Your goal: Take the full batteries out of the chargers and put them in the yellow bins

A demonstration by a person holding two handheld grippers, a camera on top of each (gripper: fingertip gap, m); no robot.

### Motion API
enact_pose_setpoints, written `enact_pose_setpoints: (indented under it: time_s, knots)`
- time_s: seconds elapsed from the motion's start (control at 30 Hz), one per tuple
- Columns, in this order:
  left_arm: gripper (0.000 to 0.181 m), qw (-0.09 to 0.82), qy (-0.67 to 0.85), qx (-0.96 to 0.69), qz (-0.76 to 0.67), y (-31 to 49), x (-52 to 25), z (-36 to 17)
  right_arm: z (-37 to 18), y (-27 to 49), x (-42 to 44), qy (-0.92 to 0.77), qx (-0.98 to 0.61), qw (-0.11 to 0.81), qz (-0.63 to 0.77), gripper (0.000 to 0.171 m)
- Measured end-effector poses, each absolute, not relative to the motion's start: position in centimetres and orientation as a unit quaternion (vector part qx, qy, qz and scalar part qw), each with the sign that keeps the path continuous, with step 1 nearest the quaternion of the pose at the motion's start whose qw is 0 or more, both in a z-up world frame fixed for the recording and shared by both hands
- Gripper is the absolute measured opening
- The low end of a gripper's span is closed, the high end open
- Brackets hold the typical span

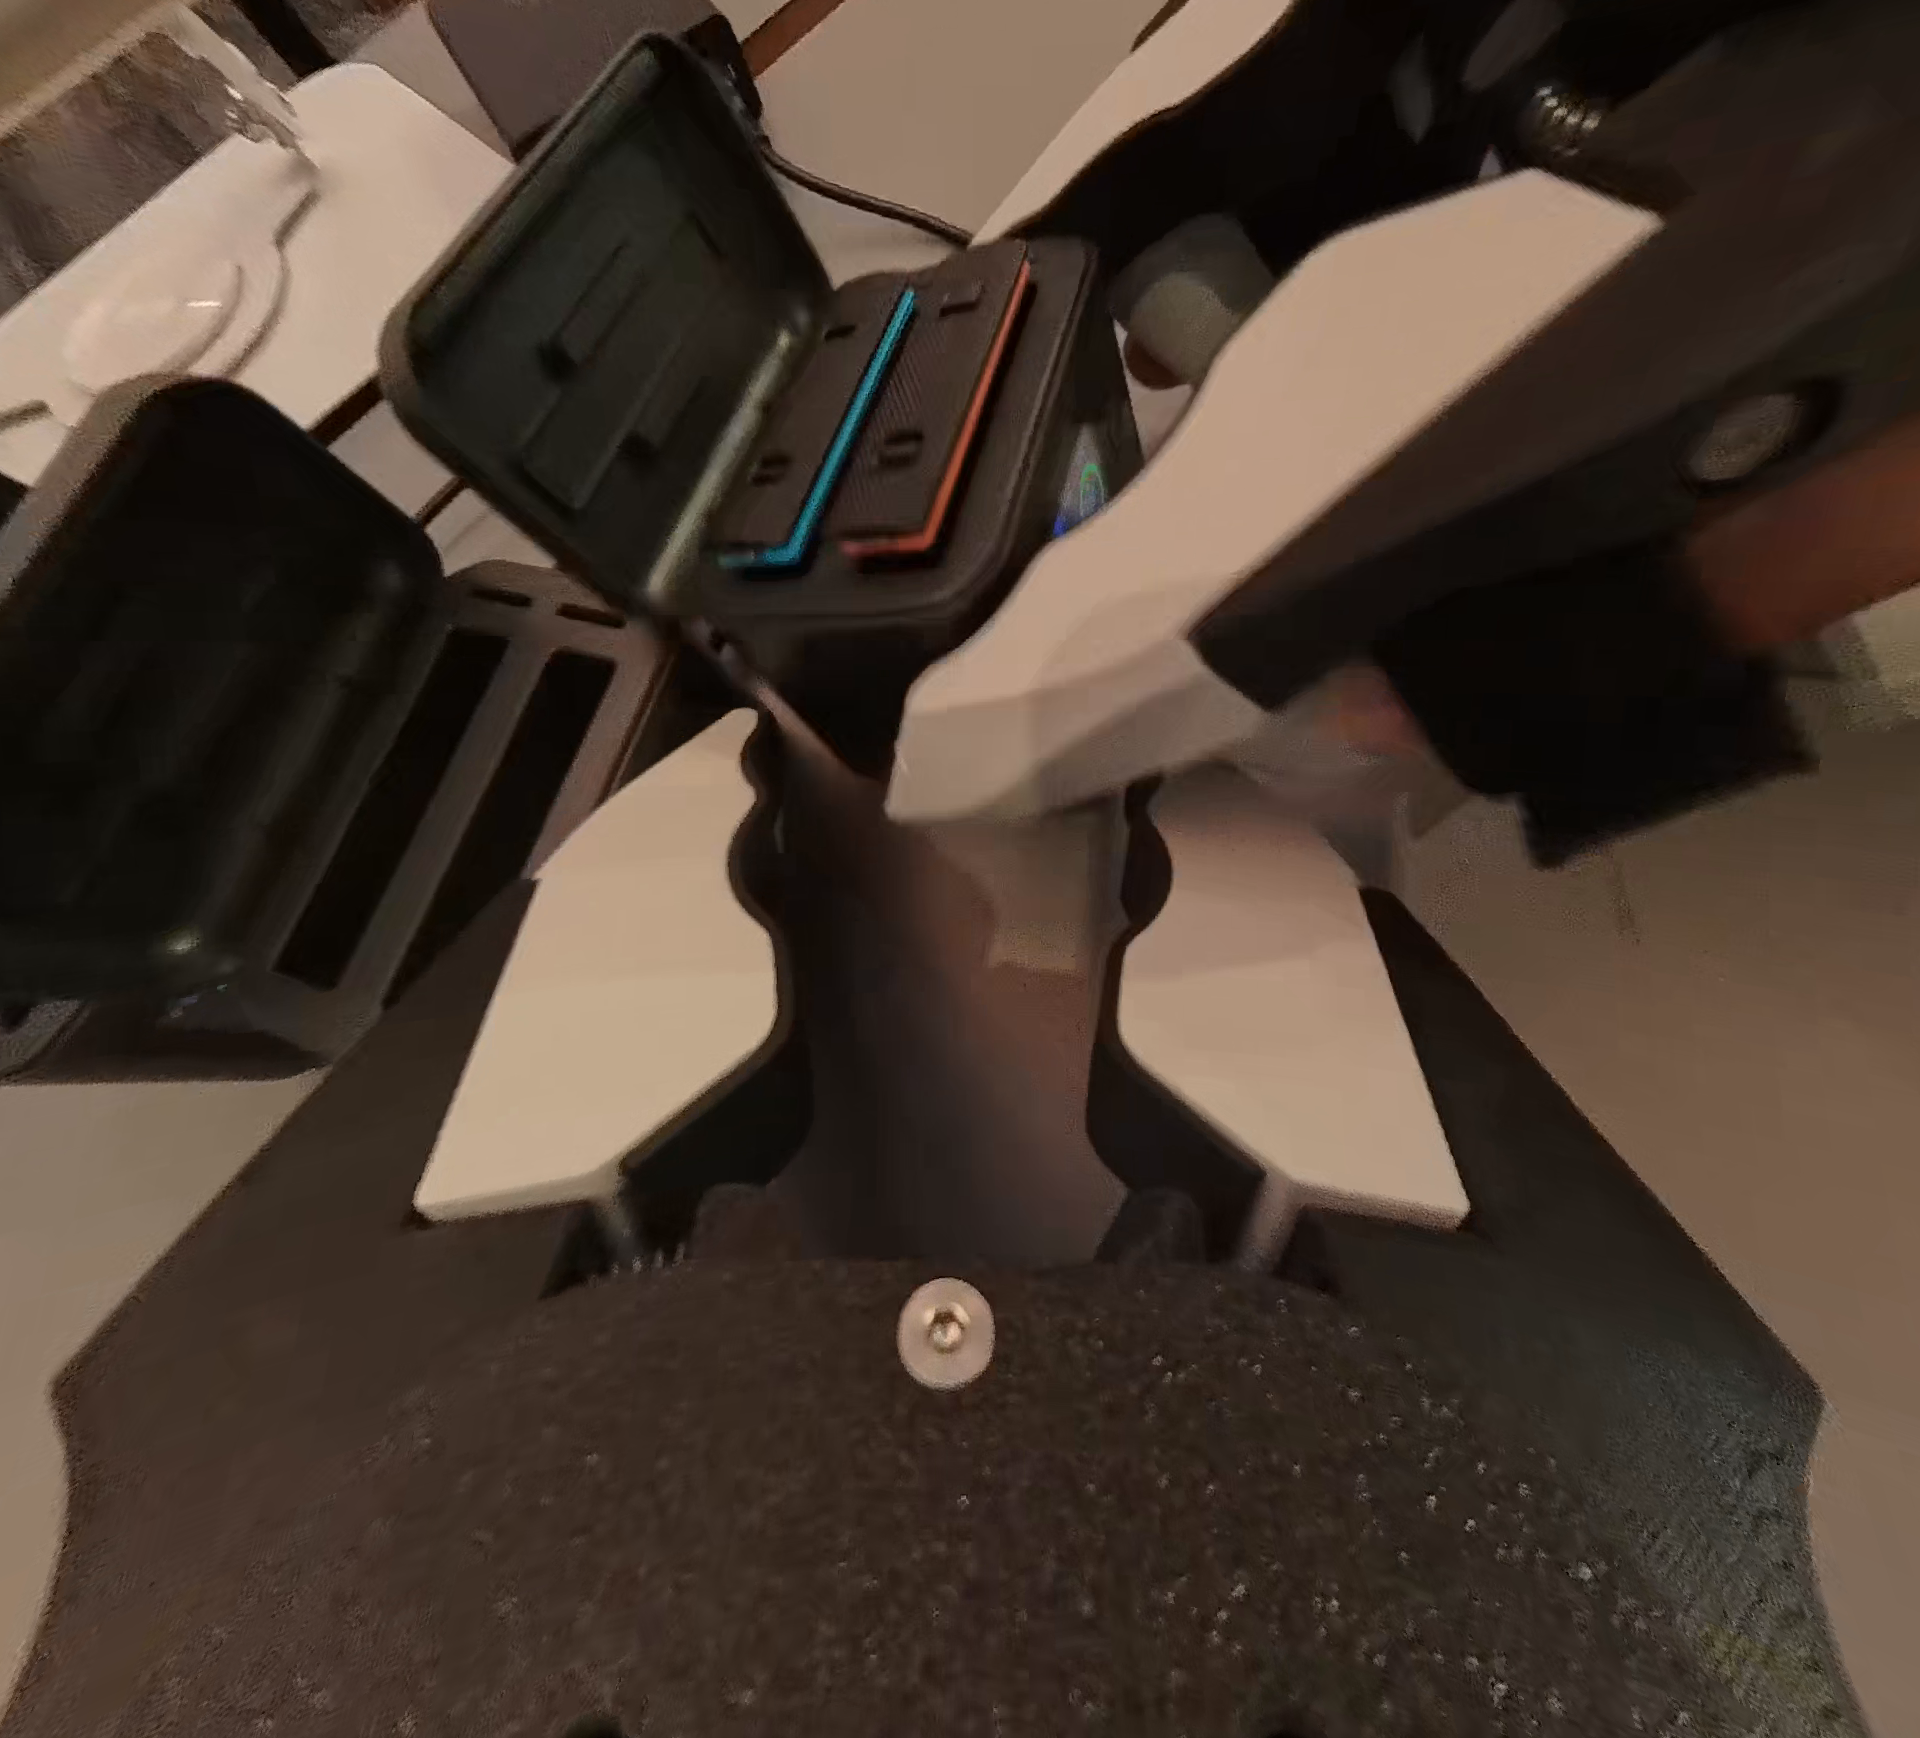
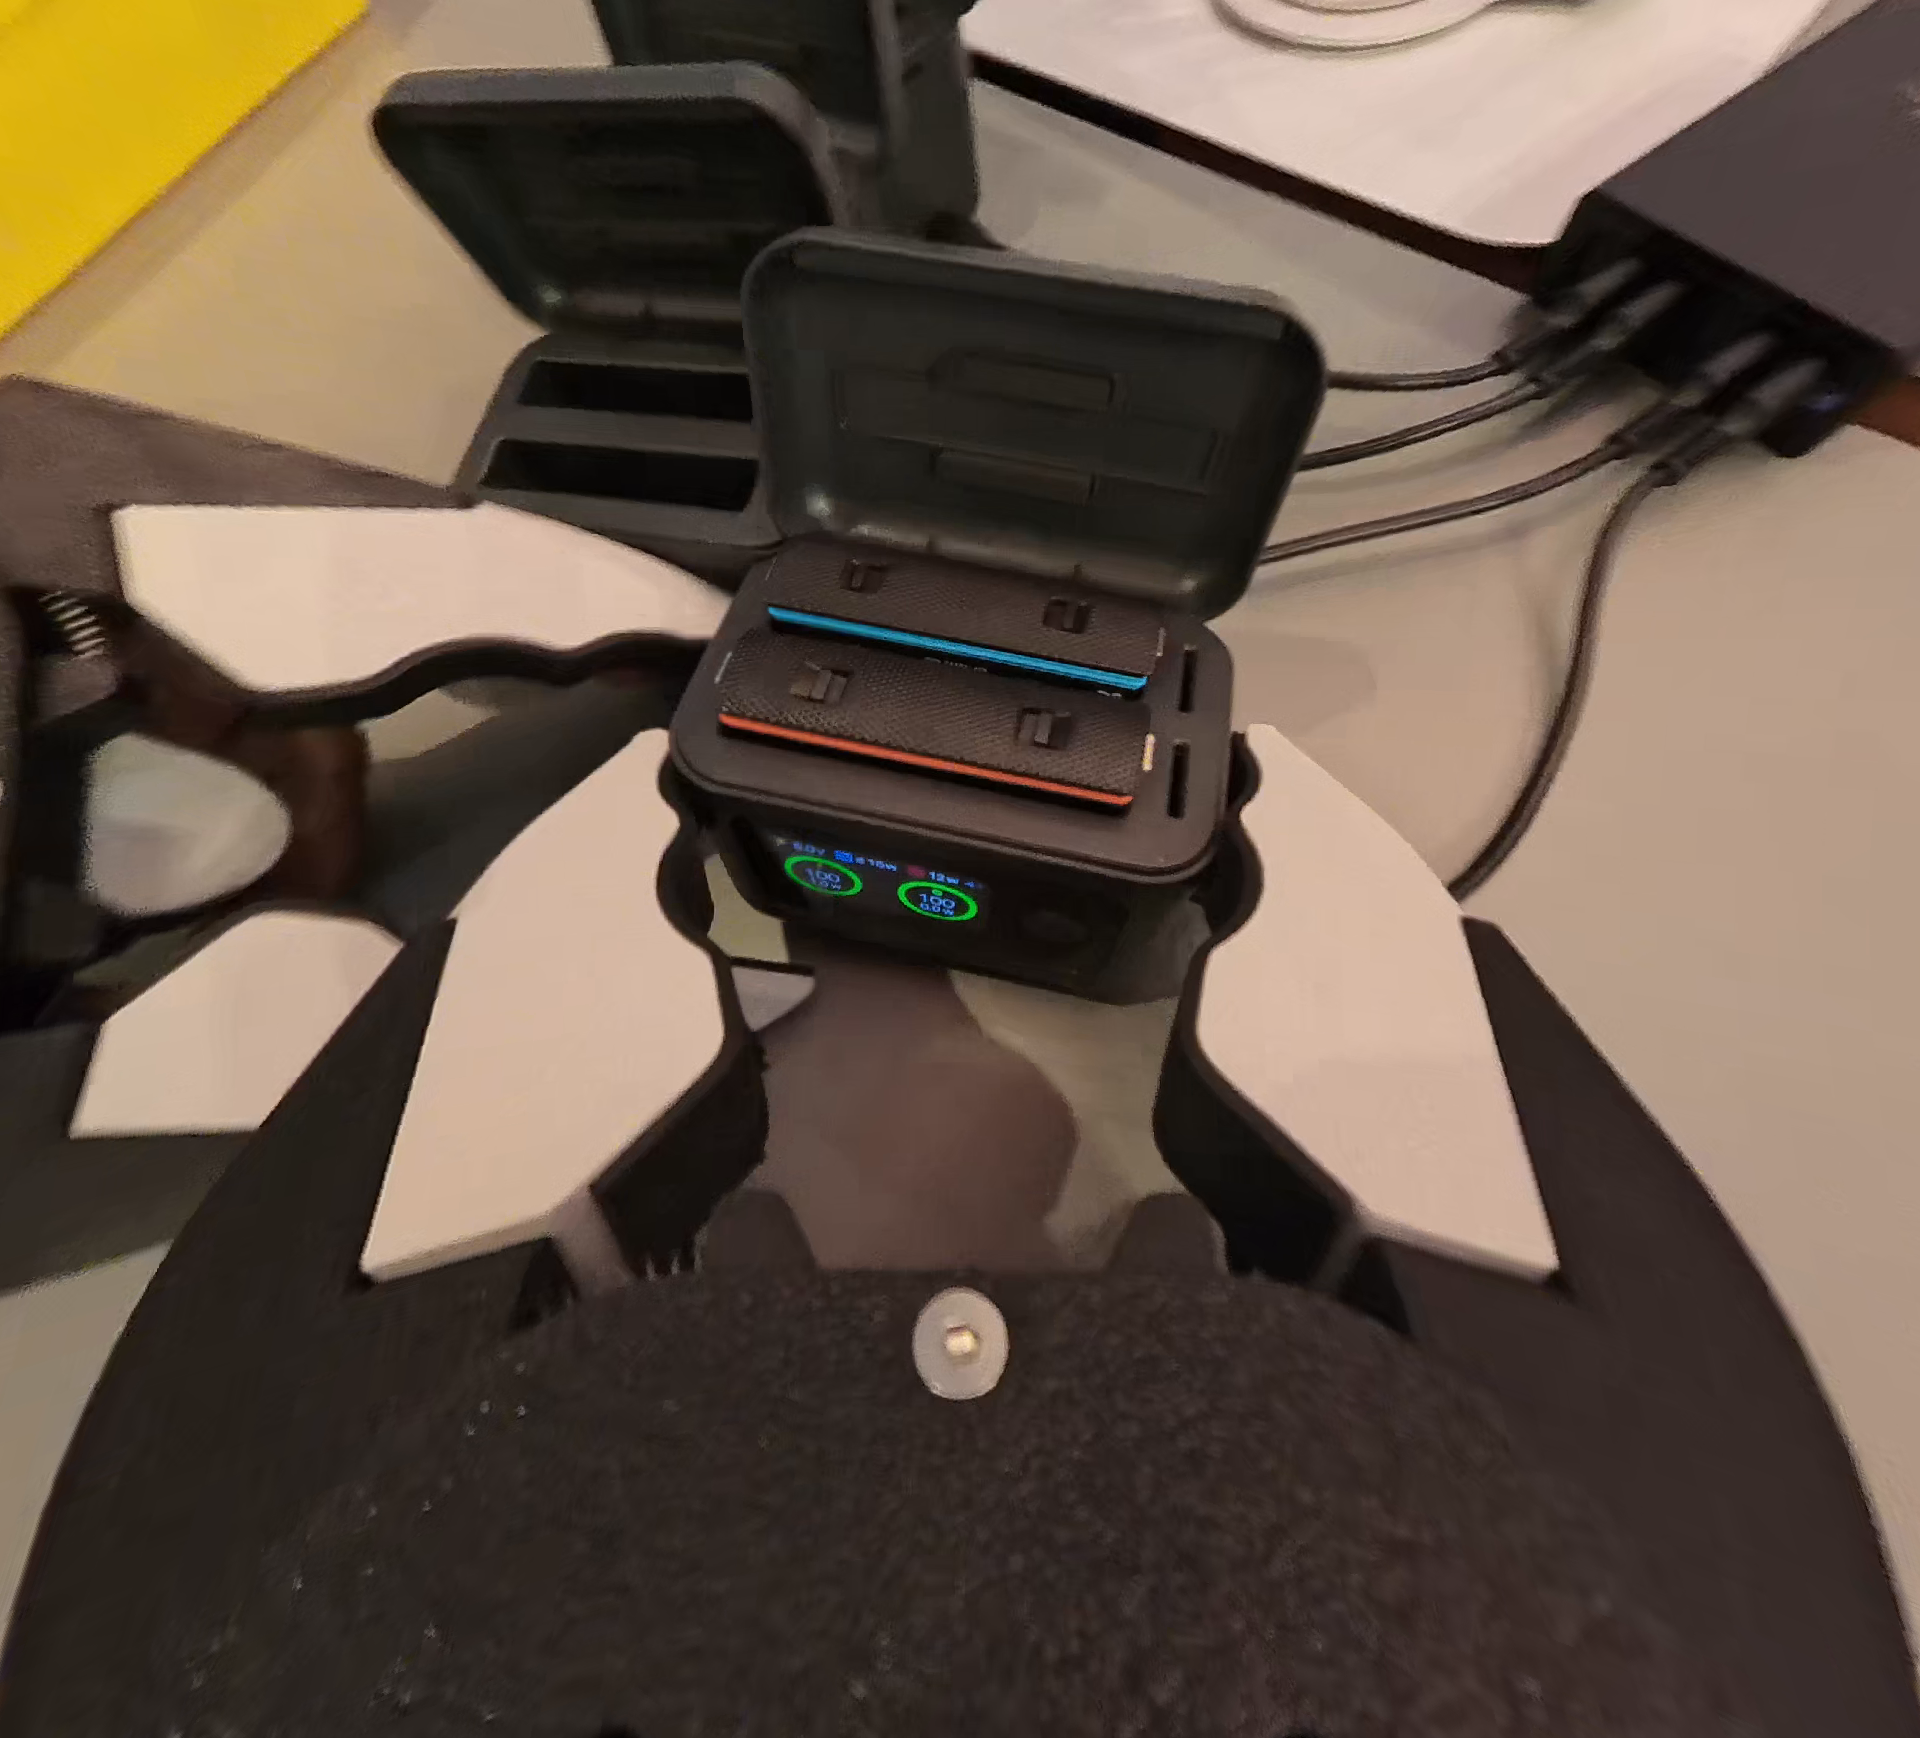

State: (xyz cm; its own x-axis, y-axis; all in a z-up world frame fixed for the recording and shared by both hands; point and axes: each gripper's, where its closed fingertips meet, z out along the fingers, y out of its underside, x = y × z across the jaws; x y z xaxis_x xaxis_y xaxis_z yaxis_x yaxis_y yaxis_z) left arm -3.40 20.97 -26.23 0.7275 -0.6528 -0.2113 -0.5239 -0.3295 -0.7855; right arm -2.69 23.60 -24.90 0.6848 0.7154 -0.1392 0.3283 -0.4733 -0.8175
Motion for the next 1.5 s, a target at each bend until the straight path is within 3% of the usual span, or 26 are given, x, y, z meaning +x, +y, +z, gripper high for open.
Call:
enact_pose_setpoints:
  time_s: [0.13,0.27,0.5,0.7,0.87,1.13,1.5]
  knots:
    - [0.075,0.426,0.376,-0.816,-0.11,20.5,-2.8,-26.6,-25.0,21.6,-3.5,-0.381,-0.803,0.363,0.28,0.095]
    - [0.063,0.437,0.398,-0.8,-0.105,20.1,-2.3,-26.4,-25.0,20.8,-3.1,-0.397,-0.794,0.338,0.312,0.094]
    - [0.061,0.44,0.4,-0.798,-0.103,20.0,-2.3,-26.4,-22.4,20.5,-2.5,-0.399,-0.765,0.36,0.354,0.093]
    - [0.061,0.435,0.388,-0.807,-0.1,19.9,-2.6,-26.5,-20.6,21.3,-2.0,-0.391,-0.764,0.405,0.317,0.087]
    - [0.06,0.425,0.363,-0.824,-0.096,19.8,-3.0,-26.7,-21.8,20.5,-2.1,-0.401,-0.789,0.363,0.291,0.077]
    - [0.061,0.417,0.342,-0.836,-0.103,19.8,-3.3,-26.9,-21.8,20.6,-2.8,-0.405,-0.797,0.374,0.248,0.062]
    - [0.058,0.418,0.323,-0.843,-0.099,19.9,-3.5,-26.9,-22.3,20.3,-2.9,-0.395,-0.824,0.354,0.201,0.06]
